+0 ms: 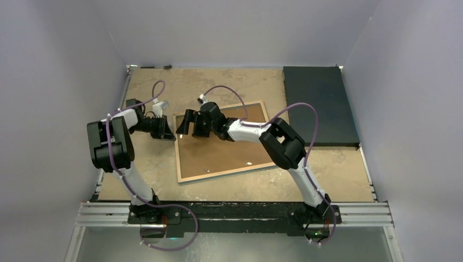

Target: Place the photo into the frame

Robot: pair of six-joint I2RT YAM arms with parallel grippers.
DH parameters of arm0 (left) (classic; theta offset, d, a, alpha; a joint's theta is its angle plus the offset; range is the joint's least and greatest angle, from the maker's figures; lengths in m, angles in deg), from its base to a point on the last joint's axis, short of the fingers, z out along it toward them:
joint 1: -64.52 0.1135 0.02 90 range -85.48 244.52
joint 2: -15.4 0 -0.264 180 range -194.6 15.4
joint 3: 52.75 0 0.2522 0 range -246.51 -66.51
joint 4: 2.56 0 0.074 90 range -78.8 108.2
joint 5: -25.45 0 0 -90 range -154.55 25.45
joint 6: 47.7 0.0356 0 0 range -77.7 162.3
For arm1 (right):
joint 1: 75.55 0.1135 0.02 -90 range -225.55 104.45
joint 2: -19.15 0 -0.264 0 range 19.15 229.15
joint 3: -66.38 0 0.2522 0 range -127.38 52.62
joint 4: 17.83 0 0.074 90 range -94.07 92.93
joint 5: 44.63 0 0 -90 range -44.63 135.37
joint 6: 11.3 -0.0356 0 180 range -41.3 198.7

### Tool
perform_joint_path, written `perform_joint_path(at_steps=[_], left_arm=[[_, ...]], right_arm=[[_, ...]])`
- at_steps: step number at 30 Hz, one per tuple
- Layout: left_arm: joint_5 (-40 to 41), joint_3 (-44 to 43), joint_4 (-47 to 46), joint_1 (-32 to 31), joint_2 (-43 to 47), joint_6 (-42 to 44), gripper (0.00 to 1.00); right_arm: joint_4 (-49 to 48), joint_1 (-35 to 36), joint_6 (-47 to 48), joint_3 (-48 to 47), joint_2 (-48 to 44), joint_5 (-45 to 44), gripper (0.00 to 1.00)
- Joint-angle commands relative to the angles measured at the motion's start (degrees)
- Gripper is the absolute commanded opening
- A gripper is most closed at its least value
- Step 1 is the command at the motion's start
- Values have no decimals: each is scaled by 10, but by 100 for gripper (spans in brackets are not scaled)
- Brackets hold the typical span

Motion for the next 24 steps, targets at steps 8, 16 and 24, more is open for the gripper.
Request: perform_joint_path(at_steps=[8, 16, 24], left_arm=[[51, 28, -7, -5, -28, 32, 8], [54, 25, -11, -4, -29, 31, 8], [56, 26, -14, -4, -27, 29, 8]], right_arm=[[-17, 19, -16, -93, 59, 11, 93], [-18, 20, -30, -98, 76, 16, 93], [-49, 19, -61, -83, 84, 44, 93]])
